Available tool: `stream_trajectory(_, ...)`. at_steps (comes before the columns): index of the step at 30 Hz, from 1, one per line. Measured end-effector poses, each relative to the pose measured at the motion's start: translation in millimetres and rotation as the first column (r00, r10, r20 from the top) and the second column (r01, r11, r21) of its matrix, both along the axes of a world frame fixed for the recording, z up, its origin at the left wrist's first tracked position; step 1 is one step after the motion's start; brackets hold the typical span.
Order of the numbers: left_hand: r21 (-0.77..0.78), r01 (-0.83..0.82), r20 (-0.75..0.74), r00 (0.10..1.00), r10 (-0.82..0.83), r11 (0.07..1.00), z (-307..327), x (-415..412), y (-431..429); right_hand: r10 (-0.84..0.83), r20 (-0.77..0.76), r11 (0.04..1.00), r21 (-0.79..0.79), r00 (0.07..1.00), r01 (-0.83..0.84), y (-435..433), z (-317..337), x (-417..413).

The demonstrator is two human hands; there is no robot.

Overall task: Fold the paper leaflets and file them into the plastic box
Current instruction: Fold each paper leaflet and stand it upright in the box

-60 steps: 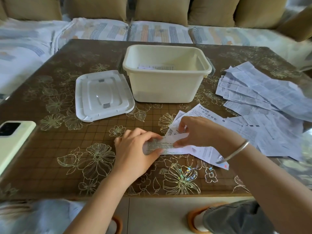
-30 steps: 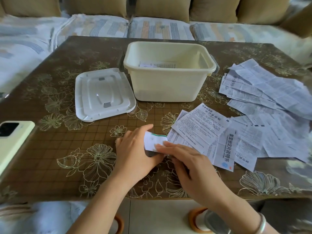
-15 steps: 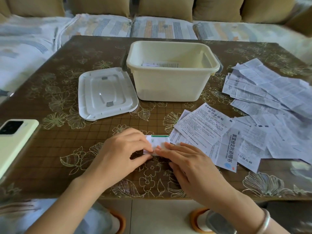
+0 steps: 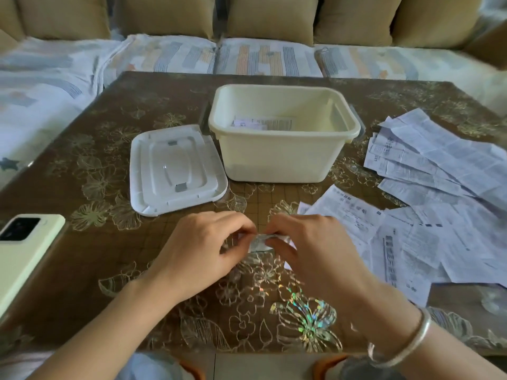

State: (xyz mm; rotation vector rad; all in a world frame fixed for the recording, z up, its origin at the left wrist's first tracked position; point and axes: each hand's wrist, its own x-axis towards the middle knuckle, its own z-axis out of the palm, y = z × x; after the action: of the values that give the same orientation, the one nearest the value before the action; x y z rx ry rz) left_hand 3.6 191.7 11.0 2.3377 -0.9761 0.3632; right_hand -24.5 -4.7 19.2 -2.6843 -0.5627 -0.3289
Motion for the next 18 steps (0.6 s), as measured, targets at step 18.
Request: stream_trajectory(18,0.163,-0.281,-0.139,0.943,0.304,0.946,104,171,-38,-0.219,-0.147,0.974,-0.091,0.964,0.207,-47,88,212)
